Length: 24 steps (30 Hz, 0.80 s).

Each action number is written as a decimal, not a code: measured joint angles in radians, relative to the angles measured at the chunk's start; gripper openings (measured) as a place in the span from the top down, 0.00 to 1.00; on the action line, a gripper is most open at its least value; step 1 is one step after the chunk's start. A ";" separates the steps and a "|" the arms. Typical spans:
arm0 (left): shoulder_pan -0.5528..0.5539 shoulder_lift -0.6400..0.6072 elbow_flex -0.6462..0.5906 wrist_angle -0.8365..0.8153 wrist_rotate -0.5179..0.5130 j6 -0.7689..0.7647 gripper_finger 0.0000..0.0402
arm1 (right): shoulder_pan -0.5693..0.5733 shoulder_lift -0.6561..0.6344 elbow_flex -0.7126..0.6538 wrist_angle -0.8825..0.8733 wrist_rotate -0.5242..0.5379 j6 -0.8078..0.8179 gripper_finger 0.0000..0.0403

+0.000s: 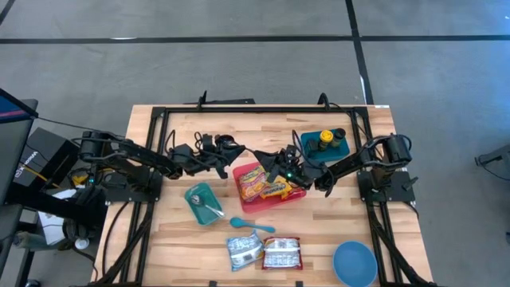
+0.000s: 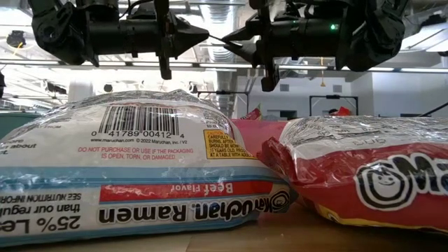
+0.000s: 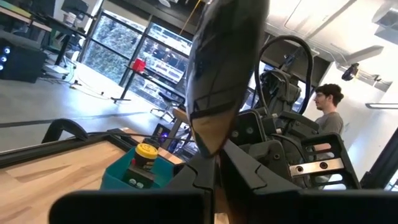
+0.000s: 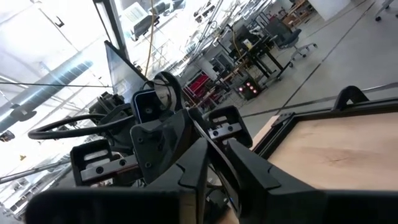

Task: Pick & Place Food Item
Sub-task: Put the black spoon into the green bin

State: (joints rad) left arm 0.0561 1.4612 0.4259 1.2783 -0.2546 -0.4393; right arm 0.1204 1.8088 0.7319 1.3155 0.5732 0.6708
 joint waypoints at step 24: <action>0.017 0.000 -0.002 0.003 0.016 -0.010 1.00 | 0.003 0.000 0.000 -0.059 -0.079 -0.048 0.75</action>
State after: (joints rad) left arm 0.0727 1.4612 0.4244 1.2808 -0.2386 -0.4492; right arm 0.1230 1.8088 0.7322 1.2567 0.4946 0.6226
